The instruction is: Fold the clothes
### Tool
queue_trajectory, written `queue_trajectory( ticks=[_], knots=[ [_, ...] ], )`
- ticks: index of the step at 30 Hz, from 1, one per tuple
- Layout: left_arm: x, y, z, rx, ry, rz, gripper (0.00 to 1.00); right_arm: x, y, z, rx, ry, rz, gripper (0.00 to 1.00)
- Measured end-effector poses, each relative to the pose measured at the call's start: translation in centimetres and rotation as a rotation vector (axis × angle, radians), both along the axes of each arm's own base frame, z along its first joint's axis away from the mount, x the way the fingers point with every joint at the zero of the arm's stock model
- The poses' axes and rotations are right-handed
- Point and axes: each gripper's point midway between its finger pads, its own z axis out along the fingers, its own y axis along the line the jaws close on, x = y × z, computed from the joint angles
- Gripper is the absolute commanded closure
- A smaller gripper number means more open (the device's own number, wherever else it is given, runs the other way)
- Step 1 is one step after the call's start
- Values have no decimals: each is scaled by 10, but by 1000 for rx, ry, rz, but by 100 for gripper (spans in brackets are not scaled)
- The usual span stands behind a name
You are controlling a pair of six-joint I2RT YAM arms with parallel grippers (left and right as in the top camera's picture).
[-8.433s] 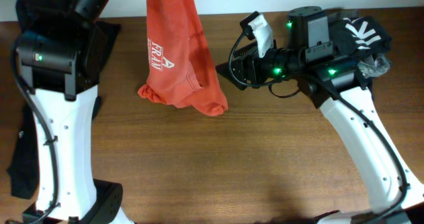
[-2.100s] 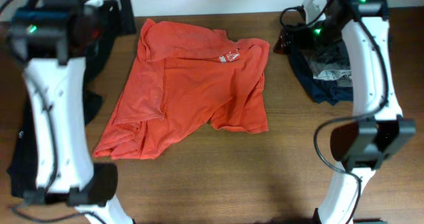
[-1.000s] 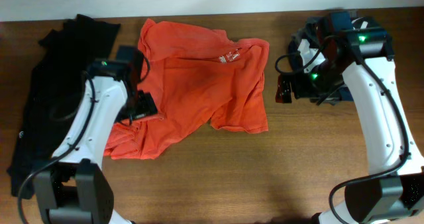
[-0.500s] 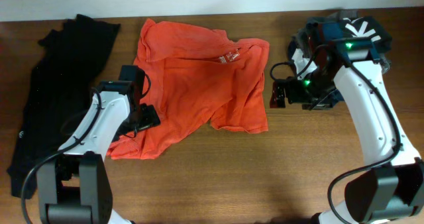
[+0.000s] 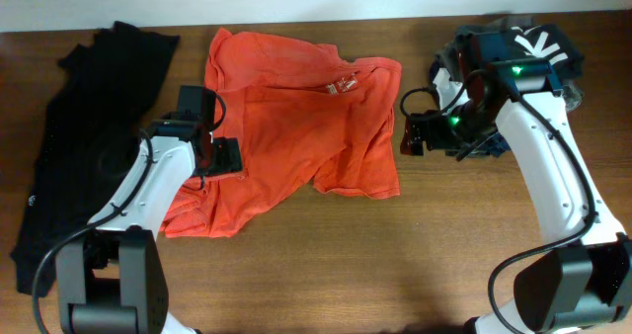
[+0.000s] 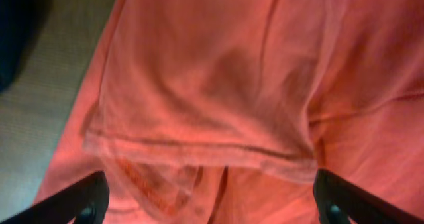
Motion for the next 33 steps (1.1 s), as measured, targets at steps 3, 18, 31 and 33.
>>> queue_trajectory(
  ticks=[3,18,31,33],
  knots=[
    [4,0,1,8,-13,-35,11,7,0,1,2,-29,0,5],
    [17,-37,-28,16,14,-379,16,19,1,3,4,-86,11,5],
    [16,-26,-56,96,79,-364,30,17,1,3,4,-75,11,5],
    [16,-25,-56,102,78,-359,36,17,1,3,4,-75,11,5]
  ],
)
